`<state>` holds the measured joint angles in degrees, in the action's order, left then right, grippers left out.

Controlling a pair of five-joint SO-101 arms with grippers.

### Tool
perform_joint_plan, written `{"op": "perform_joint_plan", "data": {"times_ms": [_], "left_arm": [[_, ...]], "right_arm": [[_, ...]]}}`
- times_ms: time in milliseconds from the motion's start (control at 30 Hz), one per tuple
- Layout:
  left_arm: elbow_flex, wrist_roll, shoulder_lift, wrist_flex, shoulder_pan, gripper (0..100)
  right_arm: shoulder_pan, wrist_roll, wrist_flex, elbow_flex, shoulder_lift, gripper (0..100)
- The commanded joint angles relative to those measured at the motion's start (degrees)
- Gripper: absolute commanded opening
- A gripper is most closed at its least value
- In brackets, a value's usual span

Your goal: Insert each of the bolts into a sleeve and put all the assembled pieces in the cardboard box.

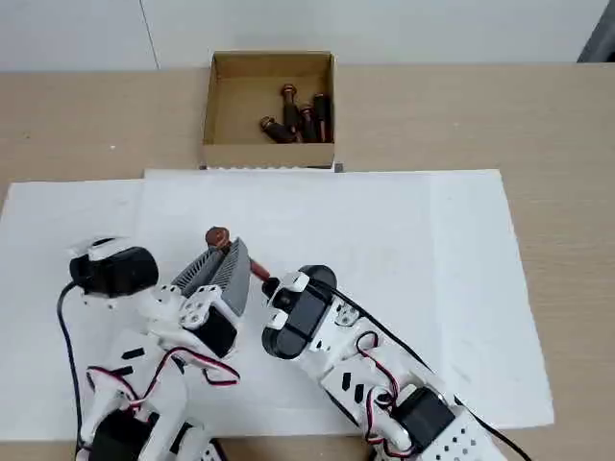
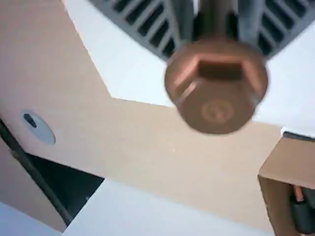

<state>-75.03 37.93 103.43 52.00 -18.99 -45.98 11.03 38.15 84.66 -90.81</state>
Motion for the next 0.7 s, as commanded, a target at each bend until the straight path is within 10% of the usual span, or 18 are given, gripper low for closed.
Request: {"op": "perform_joint_plan", "data": {"times_ms": [0, 667], "left_arm": [[-0.04, 0.44, 0.79, -0.26, -0.35, 1], [-1.01, -1.49, 0.79, -0.26, -3.34, 1]], "right_arm": [[-0.57, 0.53, -1.45, -4.04, -0.31, 0.2], [-0.22, 3.52, -3.03, -3.87, -0.31, 0.2]]}}
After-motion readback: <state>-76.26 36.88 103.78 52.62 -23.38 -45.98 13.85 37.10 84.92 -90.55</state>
